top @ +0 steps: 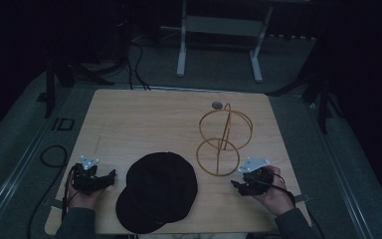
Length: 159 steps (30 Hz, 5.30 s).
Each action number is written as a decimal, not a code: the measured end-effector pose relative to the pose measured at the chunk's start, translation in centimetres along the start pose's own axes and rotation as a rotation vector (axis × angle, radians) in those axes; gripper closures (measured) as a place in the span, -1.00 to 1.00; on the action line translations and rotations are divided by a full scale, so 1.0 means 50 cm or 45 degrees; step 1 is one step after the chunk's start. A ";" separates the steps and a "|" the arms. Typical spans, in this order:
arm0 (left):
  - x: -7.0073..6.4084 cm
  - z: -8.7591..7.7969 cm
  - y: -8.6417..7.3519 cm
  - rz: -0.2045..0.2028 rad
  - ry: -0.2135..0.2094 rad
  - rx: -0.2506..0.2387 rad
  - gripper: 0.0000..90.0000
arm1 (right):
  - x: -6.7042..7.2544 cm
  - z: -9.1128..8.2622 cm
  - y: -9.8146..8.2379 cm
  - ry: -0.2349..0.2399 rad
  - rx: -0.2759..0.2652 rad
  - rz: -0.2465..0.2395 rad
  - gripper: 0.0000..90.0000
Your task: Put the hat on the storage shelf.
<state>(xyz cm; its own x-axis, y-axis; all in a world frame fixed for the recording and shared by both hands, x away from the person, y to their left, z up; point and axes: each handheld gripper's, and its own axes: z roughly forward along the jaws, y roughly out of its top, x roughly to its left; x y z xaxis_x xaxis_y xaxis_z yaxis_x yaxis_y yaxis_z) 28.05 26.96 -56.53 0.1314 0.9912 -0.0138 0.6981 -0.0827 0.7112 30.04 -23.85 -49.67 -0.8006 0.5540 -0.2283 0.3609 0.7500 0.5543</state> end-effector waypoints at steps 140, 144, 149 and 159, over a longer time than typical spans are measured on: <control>0.001 -0.001 0.000 0.010 -0.001 0.012 -0.66 | 0.113 -0.235 0.571 0.519 0.496 -0.554 0.48; 0.001 -0.001 0.000 0.010 0.000 0.011 -0.66 | 0.110 -0.259 0.578 0.501 0.504 -0.563 0.48; 0.001 -0.001 0.000 0.010 -0.001 0.012 -0.66 | 0.095 -0.287 0.583 0.484 0.522 -0.565 0.48; 0.001 -0.001 0.000 0.010 -0.001 0.011 -0.66 | 0.059 -0.337 0.586 0.455 0.477 -0.535 0.48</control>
<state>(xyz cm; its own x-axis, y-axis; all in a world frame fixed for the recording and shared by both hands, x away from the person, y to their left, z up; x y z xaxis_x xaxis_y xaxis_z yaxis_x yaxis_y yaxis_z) 28.01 27.00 -56.50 0.1372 0.9905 -0.0088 0.7031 -0.0911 0.7053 30.17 -6.33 -20.60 -0.9954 0.0818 -0.0492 0.0738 0.9866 0.1454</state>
